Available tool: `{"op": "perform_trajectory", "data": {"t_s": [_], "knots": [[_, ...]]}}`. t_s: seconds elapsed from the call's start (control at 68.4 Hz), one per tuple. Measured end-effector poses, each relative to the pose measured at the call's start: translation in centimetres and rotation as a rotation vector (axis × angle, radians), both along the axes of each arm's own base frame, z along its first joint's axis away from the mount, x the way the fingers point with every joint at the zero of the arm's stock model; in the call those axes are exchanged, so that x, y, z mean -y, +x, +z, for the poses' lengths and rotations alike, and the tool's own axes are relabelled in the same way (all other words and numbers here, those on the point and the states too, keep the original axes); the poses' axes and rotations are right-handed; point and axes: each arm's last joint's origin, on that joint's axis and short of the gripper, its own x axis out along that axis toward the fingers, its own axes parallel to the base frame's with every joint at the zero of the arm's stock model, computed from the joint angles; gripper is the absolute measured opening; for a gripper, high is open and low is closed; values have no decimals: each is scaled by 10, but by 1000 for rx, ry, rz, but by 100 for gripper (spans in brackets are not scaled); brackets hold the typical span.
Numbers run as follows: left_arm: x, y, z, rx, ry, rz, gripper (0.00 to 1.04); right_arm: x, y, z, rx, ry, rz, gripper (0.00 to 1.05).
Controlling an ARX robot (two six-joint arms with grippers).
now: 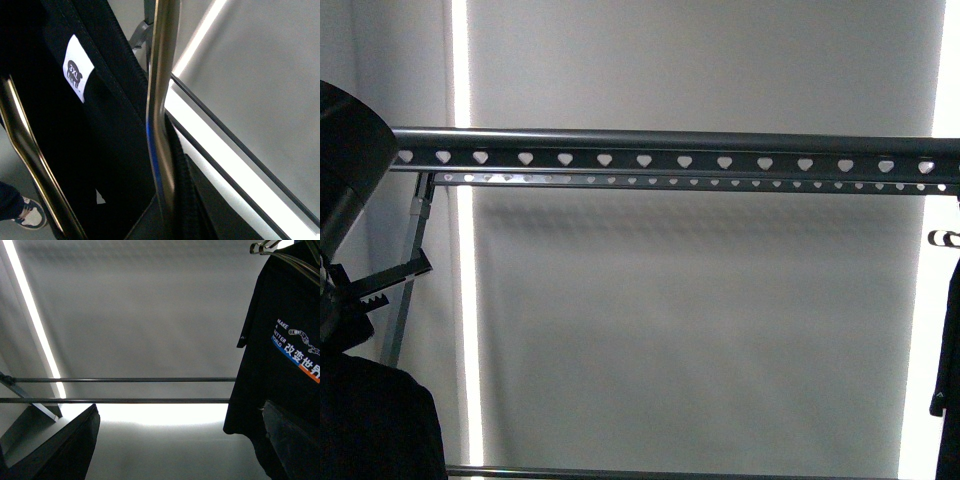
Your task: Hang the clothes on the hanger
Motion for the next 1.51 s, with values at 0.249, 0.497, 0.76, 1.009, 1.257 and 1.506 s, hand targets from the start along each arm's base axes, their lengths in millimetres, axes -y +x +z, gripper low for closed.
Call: {"op": "perform_trajectory", "data": {"t_s": [0.249, 0.497, 0.76, 1.009, 1.257, 1.506], "knots": [[4, -48, 15, 111, -6, -302, 4, 0, 0, 0, 0, 0, 0, 97], [0, -87, 33, 247, -32, -738, 4, 0, 0, 0, 0, 0, 0, 97], [-8, -97, 31, 242, -55, -1392, 4, 0, 0, 0, 0, 0, 0, 97], [-13, -83, 37, 142, 64, -1938, 4, 0, 0, 0, 0, 0, 0, 97], [-11, -45, 31, 79, 162, -2193, 4, 0, 0, 0, 0, 0, 0, 97], [12, 10, 37, 199, 485, -2241, 4, 0, 0, 0, 0, 0, 0, 97]]}}
